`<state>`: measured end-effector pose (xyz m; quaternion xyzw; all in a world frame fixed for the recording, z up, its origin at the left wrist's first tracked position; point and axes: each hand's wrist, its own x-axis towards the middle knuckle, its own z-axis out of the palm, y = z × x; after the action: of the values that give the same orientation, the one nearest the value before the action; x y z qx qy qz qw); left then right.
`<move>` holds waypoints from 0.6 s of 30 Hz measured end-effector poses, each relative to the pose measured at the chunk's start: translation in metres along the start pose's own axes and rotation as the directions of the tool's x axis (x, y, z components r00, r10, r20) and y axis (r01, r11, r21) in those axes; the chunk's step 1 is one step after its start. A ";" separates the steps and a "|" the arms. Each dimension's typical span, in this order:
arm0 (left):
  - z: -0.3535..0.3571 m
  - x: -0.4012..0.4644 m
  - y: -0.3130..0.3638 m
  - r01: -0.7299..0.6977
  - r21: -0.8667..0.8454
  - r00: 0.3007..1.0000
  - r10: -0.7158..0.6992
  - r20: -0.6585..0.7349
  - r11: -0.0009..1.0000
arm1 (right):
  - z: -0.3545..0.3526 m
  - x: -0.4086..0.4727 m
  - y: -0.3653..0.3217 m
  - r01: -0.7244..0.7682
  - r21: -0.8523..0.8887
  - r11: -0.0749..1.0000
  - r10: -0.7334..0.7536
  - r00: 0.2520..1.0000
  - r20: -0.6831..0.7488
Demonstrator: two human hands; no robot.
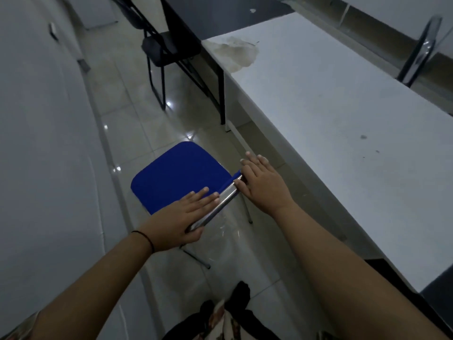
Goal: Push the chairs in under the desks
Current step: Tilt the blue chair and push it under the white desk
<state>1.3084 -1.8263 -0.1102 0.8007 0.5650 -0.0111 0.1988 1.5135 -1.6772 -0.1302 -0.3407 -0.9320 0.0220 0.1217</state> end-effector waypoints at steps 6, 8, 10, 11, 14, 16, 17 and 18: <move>0.026 -0.064 -0.020 0.128 -0.017 0.974 -0.129 -0.184 0.992 | 0.002 -0.004 -0.055 -0.010 0.066 0.998 0.014 0.998 -0.061; 0.034 -0.084 -0.022 0.171 -0.044 0.957 -0.177 -0.230 0.984 | 0.004 -0.010 -0.071 -0.008 0.075 0.997 0.015 0.996 -0.087; 0.041 -0.105 -0.022 0.221 -0.097 0.931 -0.239 -0.276 0.970 | 0.007 -0.018 -0.089 -0.005 0.064 0.998 0.011 0.996 -0.088; 0.045 -0.115 -0.022 0.239 -0.124 0.917 -0.266 -0.299 0.963 | 0.009 -0.023 -0.097 -0.007 0.060 0.998 0.012 0.996 -0.093; 0.056 -0.138 -0.016 0.260 -0.198 0.867 -0.319 -0.384 0.945 | 0.013 -0.037 -0.119 -0.017 0.054 0.998 0.025 0.990 -0.136; 0.063 -0.145 -0.011 0.270 -0.230 0.834 -0.347 -0.429 0.935 | 0.014 -0.047 -0.130 -0.021 0.039 0.999 0.028 0.982 -0.185; 0.066 -0.149 -0.007 0.283 -0.227 0.820 -0.358 -0.447 0.932 | 0.015 -0.054 -0.134 -0.008 0.029 1.000 0.013 0.978 -0.206; 0.066 -0.149 -0.005 0.290 -0.217 0.813 -0.360 -0.459 0.932 | 0.017 -0.059 -0.133 -0.001 0.020 1.000 0.005 0.974 -0.227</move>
<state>1.2633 -1.9809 -0.1369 0.6528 0.7247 0.1976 0.0984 1.4686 -1.8163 -0.1427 -0.3412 -0.9113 -0.0078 0.2305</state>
